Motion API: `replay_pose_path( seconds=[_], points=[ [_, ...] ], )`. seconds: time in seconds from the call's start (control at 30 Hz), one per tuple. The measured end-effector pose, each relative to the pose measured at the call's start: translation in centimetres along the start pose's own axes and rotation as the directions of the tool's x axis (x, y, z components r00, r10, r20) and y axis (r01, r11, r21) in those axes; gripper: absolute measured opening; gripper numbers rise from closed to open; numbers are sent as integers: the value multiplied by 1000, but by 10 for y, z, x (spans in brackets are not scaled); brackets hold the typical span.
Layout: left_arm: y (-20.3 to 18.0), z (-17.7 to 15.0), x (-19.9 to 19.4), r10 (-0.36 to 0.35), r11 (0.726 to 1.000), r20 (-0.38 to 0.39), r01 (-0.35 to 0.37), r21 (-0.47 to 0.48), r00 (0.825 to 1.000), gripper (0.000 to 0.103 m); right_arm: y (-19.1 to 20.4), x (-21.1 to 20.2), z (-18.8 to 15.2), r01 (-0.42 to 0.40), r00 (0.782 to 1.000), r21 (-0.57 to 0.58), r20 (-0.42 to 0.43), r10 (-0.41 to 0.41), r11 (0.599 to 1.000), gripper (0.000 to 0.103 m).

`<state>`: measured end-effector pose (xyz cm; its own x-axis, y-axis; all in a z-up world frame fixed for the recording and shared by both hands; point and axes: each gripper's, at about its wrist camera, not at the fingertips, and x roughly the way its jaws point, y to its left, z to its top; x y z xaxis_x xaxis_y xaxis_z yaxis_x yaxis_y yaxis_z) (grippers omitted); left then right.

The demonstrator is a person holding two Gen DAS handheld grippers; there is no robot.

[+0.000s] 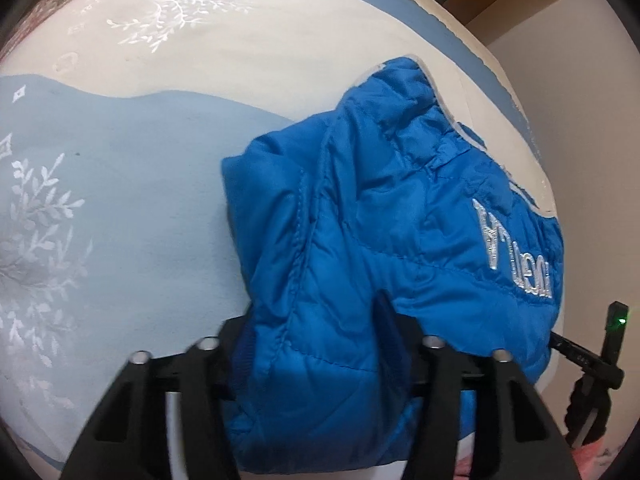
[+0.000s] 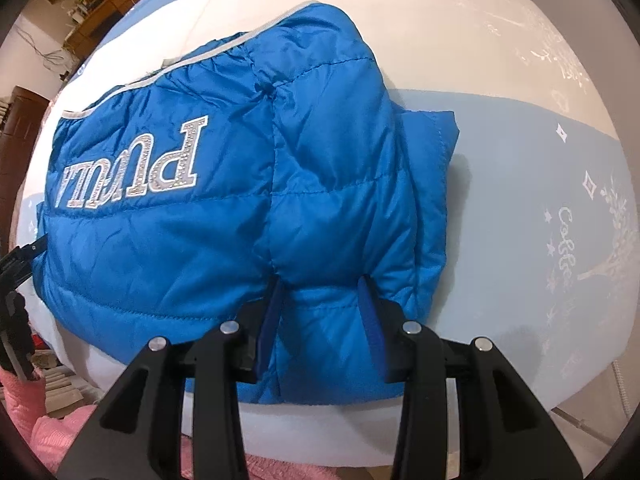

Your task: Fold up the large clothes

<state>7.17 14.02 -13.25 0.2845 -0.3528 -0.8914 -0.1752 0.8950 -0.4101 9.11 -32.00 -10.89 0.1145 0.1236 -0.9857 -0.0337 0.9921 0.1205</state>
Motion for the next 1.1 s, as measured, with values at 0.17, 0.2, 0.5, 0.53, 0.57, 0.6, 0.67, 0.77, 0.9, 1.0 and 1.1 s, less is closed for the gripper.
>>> replay_pose_path(
  seconds=[0.17,0.2,0.5,0.53,0.57,0.6,0.67,0.77,0.9,1.0,1.1],
  points=[
    [-5,-5,-4,27,999,35,-28,33,999,34,8,14,6,14,1000,7,-14,-14,1000,39],
    [-5,-5,-3,31,999,38,-33,33,999,33,9,16,7,13,1000,10,-16,-13,1000,39],
    [-3,-7,7,43,998,47,-45,45,998,34,14,29,13,19,1000,1,-13,-19,1000,39],
    [-2,-7,7,42,998,48,-44,44,998,34,13,31,14,17,1000,1,-11,-17,1000,39],
    [-1,-7,8,40,998,48,-42,40,998,35,5,30,8,16,1000,0,-9,-16,1000,39],
    [-1,-7,9,41,998,50,-43,37,998,35,5,32,8,15,1000,-1,-8,-15,1000,39],
    [-2,-8,10,48,998,53,-50,38,997,35,5,35,7,19,1000,-6,-6,-19,1000,39],
    [-4,-7,6,59,998,52,-61,34,997,32,3,37,7,15,1000,-3,-12,-15,1000,39],
    [-12,-6,-9,53,998,59,-55,32,997,23,-5,21,11,3,1000,38,-10,-3,999,39],
    [-29,-6,-35,38,997,91,-43,64,995,22,-9,-1,9,42,999,43,28,-44,998,42],
    [-49,-7,-56,40,993,112,-51,103,993,22,-13,-21,8,73,996,54,48,-76,996,42]
  ],
)
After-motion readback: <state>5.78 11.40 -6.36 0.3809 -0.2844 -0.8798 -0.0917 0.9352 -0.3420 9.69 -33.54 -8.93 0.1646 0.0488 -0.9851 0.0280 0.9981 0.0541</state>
